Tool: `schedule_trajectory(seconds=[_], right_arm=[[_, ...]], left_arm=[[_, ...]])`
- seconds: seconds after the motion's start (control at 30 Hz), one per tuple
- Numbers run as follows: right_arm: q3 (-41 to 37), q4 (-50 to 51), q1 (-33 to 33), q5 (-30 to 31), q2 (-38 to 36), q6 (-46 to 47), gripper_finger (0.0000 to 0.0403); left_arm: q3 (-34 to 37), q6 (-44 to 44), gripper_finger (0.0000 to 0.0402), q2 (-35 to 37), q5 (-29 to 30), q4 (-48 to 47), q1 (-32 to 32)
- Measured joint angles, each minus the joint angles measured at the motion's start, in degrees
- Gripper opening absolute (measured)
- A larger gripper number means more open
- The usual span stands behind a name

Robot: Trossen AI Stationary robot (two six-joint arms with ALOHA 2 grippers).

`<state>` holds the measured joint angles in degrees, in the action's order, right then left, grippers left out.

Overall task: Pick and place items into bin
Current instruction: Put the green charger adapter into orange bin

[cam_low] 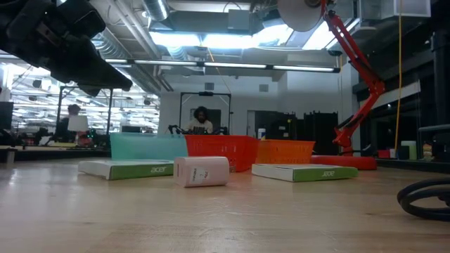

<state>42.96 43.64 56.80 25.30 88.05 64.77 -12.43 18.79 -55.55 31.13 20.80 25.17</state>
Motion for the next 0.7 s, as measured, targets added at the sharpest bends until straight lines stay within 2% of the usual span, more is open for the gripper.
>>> schedule_trajectory(seconds=[0.1, 0.4, 0.7], right_arm=[[-1.68, -3.06, -0.57, -0.44, -0.02, -1.81, 0.0263], [-2.14, -3.9, -0.61, -0.52, -0.04, -2.33, 0.0252], [-2.14, -7.15, -0.59, -1.74, -0.04, -5.01, 0.0162]], left_arm=[[0.0, 0.0, 0.0003, 0.02, -0.3, 0.0, 0.0], [-0.01, 0.02, 0.0003, 0.0, -0.33, 0.0, 0.01], [-0.02, 0.04, 0.0003, 0.0, -0.33, -0.01, -0.01]])
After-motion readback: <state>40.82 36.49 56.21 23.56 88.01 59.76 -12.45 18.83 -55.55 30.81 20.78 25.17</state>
